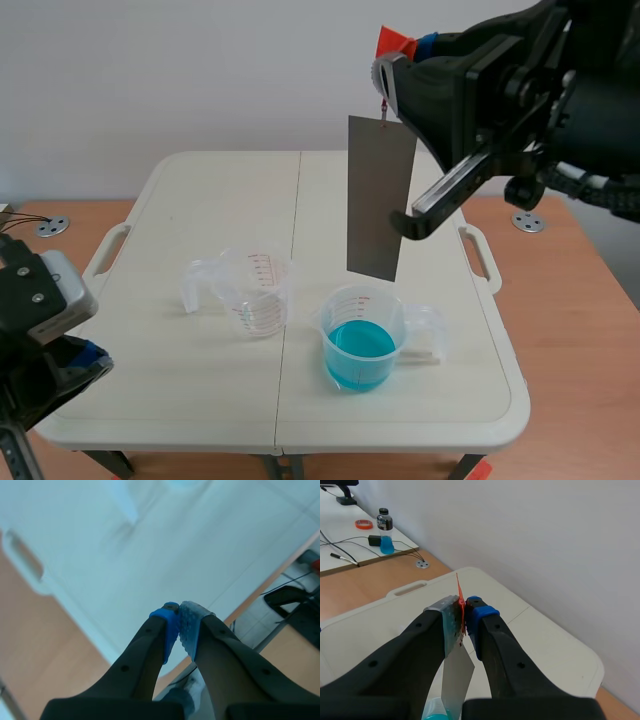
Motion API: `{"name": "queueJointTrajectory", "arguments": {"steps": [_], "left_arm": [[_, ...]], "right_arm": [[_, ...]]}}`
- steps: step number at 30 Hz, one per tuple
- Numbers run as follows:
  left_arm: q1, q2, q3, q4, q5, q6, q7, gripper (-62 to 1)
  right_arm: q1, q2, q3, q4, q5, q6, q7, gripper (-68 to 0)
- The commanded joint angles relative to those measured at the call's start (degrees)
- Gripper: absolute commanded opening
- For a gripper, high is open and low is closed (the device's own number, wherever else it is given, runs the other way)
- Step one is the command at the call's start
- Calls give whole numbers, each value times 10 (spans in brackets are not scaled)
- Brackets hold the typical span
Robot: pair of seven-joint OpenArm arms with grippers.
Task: Hold the metal plate by the orange handle, dip it into the blue solution, take it out and point at it, then put the plate back in the beaker on the left.
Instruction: 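Point at the plate with the left hand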
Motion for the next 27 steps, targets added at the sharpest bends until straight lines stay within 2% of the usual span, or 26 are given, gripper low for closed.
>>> {"name": "queueJointTrajectory", "arguments": {"steps": [1,8,17,27], "left_arm": [[-12,1,11,5,-5,-5,-7,-575],[-83,1,65,5,-60,-27,-8,-575],[-154,6,115,5,-106,-58,-5,-575],[-218,48,165,-26,-107,-75,-4,-575]], "right_arm": [[2,2,3,9,9,3,12,-660],[2,2,6,9,8,3,11,-660],[2,2,6,9,8,3,11,-660],[2,2,6,9,8,3,11,-660]]}}
